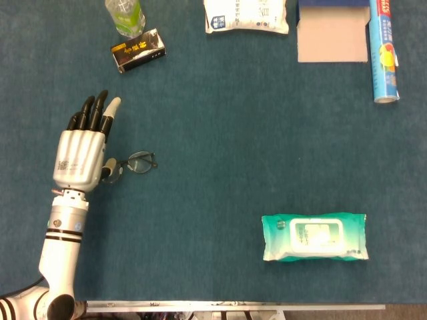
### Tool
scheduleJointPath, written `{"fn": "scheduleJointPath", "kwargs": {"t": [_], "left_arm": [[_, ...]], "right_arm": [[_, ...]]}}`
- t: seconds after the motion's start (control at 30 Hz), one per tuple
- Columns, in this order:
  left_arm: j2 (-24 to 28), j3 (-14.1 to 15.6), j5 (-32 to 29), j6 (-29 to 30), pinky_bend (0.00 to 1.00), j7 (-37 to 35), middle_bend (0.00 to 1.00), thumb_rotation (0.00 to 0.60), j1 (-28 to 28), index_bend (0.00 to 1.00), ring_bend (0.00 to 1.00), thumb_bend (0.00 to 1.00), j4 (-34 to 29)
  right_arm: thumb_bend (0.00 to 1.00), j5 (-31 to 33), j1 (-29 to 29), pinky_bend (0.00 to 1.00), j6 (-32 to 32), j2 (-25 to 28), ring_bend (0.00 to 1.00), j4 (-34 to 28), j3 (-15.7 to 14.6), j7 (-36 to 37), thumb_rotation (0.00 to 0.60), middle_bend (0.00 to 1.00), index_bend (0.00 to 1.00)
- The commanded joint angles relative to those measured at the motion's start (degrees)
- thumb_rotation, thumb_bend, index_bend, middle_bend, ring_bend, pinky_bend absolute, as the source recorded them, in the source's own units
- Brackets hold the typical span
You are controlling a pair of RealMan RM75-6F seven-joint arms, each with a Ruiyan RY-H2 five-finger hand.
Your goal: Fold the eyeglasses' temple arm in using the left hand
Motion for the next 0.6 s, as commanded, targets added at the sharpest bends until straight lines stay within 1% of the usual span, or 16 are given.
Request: {"fn": "scheduleJointPath", "kwargs": {"t": [0.03, 0.6], "left_arm": [[-0.73, 0.11, -0.18, -0.17, 0.19, -0.75, 0.0, 0.6, 0.2, 0.05, 0.03, 0.17, 1.42], [-2.84, 0.13, -0.57, -1.49, 0.19, -4.28, 0.0, 0.6, 0.6, 0.05, 0.03, 0.17, 6.91]], "right_arm": [[0.39, 0.0, -0.02, 0.44, 0.03, 0.01, 0.41, -0.01, 0.01, 0.01, 0.6, 0.52, 0.63], [0.39, -0.13, -0.1, 0.44, 0.26, 0.18, 0.41, -0.21, 0.04, 0.09, 0.6, 0.52, 0.63]]}}
